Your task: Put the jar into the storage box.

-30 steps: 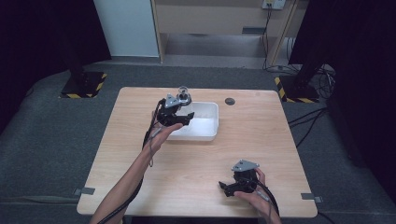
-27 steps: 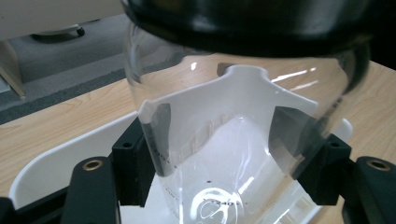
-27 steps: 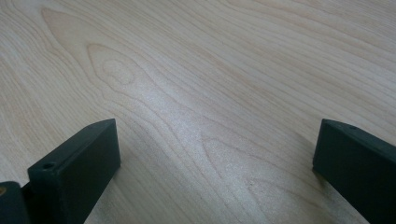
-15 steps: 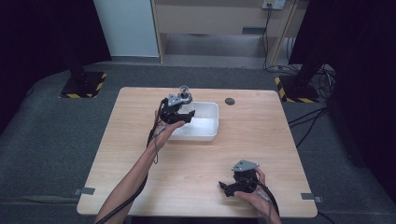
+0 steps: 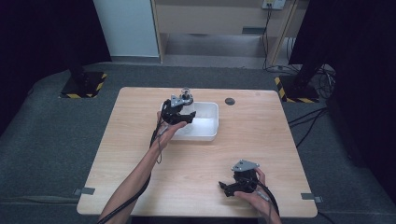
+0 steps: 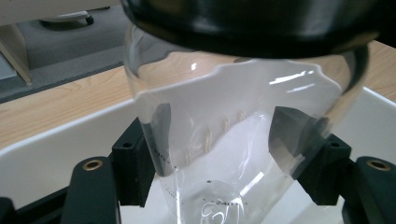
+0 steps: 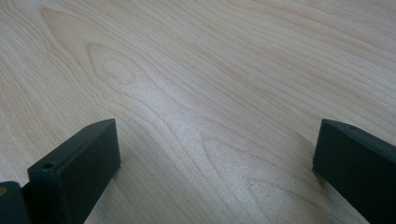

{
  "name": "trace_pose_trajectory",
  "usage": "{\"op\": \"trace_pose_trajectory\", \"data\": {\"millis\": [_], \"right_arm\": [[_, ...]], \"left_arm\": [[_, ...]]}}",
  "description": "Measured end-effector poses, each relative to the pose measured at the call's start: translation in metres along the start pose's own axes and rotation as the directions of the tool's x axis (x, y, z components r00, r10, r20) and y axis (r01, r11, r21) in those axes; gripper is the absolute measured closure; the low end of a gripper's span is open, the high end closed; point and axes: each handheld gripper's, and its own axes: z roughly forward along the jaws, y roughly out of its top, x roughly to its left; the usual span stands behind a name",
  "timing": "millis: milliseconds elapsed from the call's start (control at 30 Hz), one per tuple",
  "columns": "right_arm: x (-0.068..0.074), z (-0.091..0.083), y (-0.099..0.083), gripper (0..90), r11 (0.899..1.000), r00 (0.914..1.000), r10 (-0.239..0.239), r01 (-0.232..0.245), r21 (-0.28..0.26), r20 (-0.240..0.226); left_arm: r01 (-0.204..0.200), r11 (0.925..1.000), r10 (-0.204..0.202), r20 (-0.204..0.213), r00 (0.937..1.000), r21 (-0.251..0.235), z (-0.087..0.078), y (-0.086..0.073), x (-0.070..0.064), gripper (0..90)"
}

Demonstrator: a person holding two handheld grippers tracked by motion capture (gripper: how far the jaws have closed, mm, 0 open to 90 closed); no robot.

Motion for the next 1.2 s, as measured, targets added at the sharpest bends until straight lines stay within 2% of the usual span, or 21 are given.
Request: {"op": "trace_pose_trajectory", "data": {"millis": [967,1200], "right_arm": [[0.000,0.000,0.000,0.7,1.000,1.0000,-0.001,0.001,0.000,0.000],[0.000,0.000,0.000,0.7,1.000,1.0000,-0.001,0.001,0.000,0.000]], "left_arm": [[-0.006,1.0000,0.006,-0.001,1.0000,-0.002,0.008,-0.012,-0.002,30.2],[0.007,0.9999,-0.007,0.001,1.0000,-0.008,0.008,-0.013,-0.002,28.8]]}}
